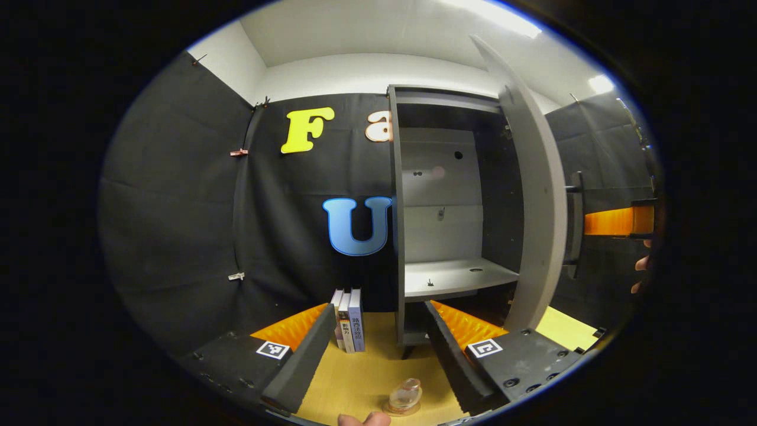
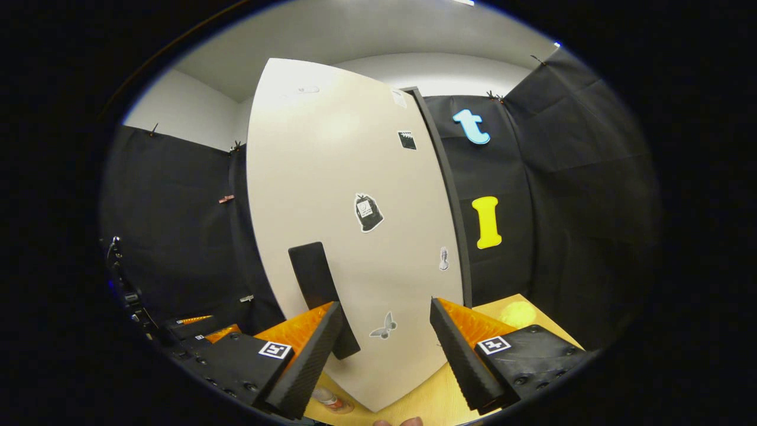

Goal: Open the cabinet door with the right hand, grasp the bottle in the cabinet with the left hand and place it on the coaster, then close the cabinet door with the right hand.

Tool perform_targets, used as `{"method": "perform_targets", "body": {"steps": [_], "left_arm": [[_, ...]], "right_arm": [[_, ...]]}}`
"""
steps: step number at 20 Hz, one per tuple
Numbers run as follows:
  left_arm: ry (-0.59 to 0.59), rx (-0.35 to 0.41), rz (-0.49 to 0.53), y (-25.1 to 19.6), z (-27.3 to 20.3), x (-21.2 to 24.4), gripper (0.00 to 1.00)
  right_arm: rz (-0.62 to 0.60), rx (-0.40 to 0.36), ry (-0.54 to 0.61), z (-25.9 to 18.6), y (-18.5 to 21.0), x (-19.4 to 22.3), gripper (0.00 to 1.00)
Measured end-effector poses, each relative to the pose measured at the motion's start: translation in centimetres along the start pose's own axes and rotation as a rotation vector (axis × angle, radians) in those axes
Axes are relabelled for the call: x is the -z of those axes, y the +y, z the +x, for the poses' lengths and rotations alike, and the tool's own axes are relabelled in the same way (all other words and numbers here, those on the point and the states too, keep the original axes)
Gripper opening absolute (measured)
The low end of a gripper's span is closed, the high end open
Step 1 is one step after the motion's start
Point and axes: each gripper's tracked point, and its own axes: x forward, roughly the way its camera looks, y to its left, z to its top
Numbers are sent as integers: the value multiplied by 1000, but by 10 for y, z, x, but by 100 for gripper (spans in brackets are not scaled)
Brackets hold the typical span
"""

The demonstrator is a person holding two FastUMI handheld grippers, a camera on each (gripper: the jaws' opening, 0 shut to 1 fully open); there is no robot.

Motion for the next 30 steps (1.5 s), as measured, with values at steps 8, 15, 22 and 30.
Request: {"method": "perform_targets", "body": {"steps": [8, 15, 22, 30], "left_arm": [[-3, 39, -30, -11, 2, -9, 94], [-31, 59, -13, -17, 7, -33, 94], [-41, 61, 2, -22, 16, -49, 94], [-38, 80, 15, -33, 19, -47, 94]], "right_arm": [[-47, 33, -7, -4, -13, 0, 98], [-98, 122, -31, -13, -34, -2, 98], [-155, 199, -34, -19, -55, -3, 98], [-217, 213, -38, -22, -67, -6, 98]]}}
